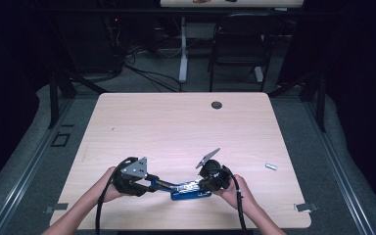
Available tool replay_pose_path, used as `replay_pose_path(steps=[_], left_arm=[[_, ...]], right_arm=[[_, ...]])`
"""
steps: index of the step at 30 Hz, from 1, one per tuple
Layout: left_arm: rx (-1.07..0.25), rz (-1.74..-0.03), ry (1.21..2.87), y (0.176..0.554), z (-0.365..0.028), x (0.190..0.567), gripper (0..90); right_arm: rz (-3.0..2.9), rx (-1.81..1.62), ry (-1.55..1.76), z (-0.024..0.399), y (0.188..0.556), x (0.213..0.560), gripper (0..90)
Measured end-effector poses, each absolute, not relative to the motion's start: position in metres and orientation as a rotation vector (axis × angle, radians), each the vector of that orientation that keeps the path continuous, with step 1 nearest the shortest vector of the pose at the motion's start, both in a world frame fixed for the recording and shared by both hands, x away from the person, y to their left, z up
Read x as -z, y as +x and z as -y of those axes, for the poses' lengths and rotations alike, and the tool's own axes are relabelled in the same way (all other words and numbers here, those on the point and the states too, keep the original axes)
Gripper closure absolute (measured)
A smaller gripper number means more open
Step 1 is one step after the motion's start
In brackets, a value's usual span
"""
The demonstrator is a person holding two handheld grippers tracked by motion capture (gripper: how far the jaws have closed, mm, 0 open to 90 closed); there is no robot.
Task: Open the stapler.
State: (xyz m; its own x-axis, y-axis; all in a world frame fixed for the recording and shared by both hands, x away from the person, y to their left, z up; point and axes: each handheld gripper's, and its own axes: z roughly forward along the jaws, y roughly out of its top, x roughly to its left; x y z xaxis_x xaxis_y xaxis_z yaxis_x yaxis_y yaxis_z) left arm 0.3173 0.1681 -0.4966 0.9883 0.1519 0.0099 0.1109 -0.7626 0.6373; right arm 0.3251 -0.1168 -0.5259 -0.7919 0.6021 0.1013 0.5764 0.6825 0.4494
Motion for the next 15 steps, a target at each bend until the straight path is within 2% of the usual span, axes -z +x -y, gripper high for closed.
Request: replay_pose_path(steps=[15], left_arm=[[-0.06,-0.187,2.565,0.319,-0.177,0.515,65.8]], right_arm=[[-2.837,-0.73,0.991,0.116,0.326,0.527,83.5]])
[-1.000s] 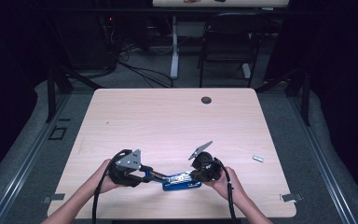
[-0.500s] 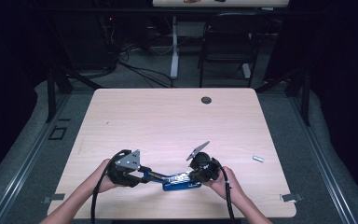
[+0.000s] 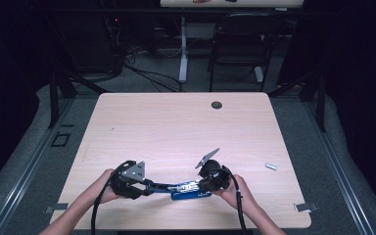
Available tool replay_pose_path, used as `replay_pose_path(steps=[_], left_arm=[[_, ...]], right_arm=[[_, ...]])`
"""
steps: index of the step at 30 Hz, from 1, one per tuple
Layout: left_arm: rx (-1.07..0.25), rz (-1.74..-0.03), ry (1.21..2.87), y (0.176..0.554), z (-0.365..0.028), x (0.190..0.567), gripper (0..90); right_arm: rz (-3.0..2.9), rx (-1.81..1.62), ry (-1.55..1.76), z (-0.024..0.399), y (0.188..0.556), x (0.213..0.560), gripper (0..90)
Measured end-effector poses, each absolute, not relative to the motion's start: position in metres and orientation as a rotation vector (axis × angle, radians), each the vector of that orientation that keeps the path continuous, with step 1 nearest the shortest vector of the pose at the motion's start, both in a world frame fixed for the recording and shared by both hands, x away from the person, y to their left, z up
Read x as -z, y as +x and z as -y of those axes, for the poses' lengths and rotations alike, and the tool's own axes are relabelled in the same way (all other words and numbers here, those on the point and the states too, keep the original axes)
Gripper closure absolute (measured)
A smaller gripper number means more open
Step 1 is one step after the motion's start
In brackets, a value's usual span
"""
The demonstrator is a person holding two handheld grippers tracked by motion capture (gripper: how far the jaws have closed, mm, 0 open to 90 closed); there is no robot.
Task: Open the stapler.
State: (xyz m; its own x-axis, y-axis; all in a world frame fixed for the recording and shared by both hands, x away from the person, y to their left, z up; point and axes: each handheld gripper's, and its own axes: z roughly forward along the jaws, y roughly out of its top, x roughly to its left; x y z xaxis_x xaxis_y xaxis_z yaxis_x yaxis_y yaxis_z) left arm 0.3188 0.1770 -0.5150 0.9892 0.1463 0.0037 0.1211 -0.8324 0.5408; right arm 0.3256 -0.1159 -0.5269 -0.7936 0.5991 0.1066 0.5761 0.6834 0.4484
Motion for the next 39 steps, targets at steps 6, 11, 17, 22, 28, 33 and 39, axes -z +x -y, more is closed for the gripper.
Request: replay_pose_path(steps=[6,11,17,22,28,33,39], left_arm=[[-0.032,-0.213,2.663,0.324,-0.175,0.534,65.7],[-0.032,-0.241,2.66,0.327,-0.174,0.541,65.6],[-0.026,-0.253,2.673,0.331,-0.172,0.547,65.3],[-0.03,-0.252,2.675,0.332,-0.171,0.548,65.1],[-0.031,-0.245,2.674,0.333,-0.171,0.547,65.0],[-0.051,-0.255,2.655,0.331,-0.172,0.547,64.9],[-0.052,-0.252,2.661,0.331,-0.171,0.547,64.9]], right_arm=[[-2.844,-0.722,0.978,0.114,0.326,0.527,83.5],[-2.848,-0.715,0.973,0.115,0.326,0.527,83.6],[-2.837,-0.719,0.964,0.114,0.325,0.527,83.6],[-2.8,-0.736,0.931,0.114,0.323,0.525,83.4],[-2.759,-0.774,0.945,0.12,0.324,0.519,78.6],[-2.73,-0.81,0.966,0.129,0.323,0.512,74.6],[-2.705,-0.819,0.983,0.14,0.323,0.505,71.1]])
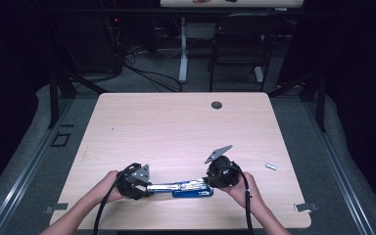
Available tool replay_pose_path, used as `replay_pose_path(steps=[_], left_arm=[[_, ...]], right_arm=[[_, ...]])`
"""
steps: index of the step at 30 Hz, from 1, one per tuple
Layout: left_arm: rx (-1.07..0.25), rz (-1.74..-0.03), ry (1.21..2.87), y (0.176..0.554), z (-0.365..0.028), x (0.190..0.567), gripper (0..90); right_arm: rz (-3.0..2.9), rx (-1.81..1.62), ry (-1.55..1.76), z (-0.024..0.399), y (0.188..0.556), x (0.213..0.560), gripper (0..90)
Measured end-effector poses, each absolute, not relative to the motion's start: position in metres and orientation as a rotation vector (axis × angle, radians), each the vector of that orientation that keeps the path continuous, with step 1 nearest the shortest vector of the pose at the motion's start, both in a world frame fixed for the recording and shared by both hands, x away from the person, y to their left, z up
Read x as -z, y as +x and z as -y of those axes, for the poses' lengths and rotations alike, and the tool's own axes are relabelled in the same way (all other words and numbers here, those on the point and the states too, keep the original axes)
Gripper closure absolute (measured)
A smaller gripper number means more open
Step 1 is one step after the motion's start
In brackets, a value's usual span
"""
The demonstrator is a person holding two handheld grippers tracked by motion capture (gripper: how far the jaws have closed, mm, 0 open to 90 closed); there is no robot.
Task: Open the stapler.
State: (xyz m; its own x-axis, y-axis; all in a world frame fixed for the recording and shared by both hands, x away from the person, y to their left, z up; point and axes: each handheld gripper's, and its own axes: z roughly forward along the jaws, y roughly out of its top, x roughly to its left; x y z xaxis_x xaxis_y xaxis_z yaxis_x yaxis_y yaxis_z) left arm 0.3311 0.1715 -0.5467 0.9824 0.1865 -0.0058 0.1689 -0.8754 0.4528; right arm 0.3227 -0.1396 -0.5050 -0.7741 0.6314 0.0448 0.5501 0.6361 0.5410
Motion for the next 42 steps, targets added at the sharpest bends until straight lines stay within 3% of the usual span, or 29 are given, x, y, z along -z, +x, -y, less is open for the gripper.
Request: replay_pose_path(steps=[8,16,21,25,28,31,36,42], left_arm=[[-0.05,-0.248,2.659,0.331,-0.172,0.547,64.8],[-0.054,-0.246,2.658,0.331,-0.172,0.546,64.8],[-0.05,-0.24,2.662,0.331,-0.172,0.546,64.8],[-0.054,-0.241,2.656,0.332,-0.172,0.547,64.8],[-0.05,-0.238,2.659,0.332,-0.172,0.547,64.8],[-0.051,-0.237,2.659,0.332,-0.172,0.547,64.8],[-0.049,-0.234,2.66,0.332,-0.172,0.547,64.7],[-0.037,-0.234,2.667,0.333,-0.172,0.548,64.8]], right_arm=[[-2.674,-0.75,0.987,0.153,0.327,0.5,60.7],[-2.626,-0.751,1.053,0.186,0.328,0.498,41.9],[-2.615,-0.738,1.076,0.199,0.33,0.499,25.5],[-2.627,-0.654,1.038,0.202,0.331,0.499,16.5],[-2.637,-0.625,1.033,0.205,0.331,0.499,14.4],[-2.64,-0.615,1.093,0.215,0.334,0.505,5.8],[-2.641,-0.638,1.159,0.231,0.337,0.512,0.0],[-2.631,-0.623,1.168,0.24,0.342,0.513,0.0]])
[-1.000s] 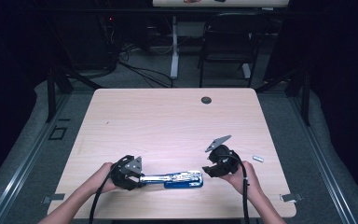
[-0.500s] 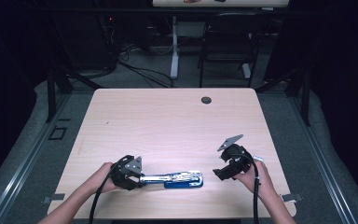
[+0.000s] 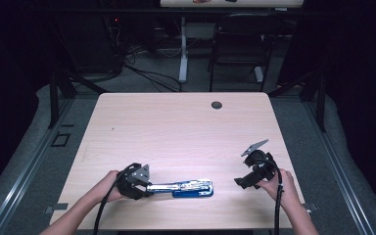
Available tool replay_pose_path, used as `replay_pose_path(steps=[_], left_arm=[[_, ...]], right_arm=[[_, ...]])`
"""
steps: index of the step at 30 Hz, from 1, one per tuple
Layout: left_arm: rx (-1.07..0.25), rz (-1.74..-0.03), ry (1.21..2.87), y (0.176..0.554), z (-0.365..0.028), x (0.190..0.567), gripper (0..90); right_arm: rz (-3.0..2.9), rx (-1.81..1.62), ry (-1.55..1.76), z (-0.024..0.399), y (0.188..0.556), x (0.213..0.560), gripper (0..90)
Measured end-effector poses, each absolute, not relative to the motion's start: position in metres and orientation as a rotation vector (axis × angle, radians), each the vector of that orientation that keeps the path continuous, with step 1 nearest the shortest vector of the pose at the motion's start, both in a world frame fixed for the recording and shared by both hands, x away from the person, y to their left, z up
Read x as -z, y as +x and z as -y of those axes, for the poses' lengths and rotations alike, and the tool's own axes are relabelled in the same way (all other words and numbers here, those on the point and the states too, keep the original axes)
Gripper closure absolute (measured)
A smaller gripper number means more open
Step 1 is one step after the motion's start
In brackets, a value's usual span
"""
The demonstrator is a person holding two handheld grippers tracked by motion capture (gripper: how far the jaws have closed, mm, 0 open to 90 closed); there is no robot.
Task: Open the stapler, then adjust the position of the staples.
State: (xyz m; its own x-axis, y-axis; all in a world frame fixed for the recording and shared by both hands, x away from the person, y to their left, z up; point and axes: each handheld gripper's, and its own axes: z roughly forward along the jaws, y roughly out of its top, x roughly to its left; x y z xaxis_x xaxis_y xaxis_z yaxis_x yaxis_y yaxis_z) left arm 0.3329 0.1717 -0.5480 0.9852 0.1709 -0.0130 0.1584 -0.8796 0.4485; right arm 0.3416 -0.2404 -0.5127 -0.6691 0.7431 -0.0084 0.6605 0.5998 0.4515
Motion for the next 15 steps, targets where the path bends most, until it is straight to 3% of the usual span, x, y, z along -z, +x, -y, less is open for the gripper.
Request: replay_pose_path(steps=[15], left_arm=[[-0.029,-0.231,2.671,0.333,-0.171,0.549,64.7]], right_arm=[[-2.591,-0.619,1.196,0.256,0.351,0.503,0.0]])
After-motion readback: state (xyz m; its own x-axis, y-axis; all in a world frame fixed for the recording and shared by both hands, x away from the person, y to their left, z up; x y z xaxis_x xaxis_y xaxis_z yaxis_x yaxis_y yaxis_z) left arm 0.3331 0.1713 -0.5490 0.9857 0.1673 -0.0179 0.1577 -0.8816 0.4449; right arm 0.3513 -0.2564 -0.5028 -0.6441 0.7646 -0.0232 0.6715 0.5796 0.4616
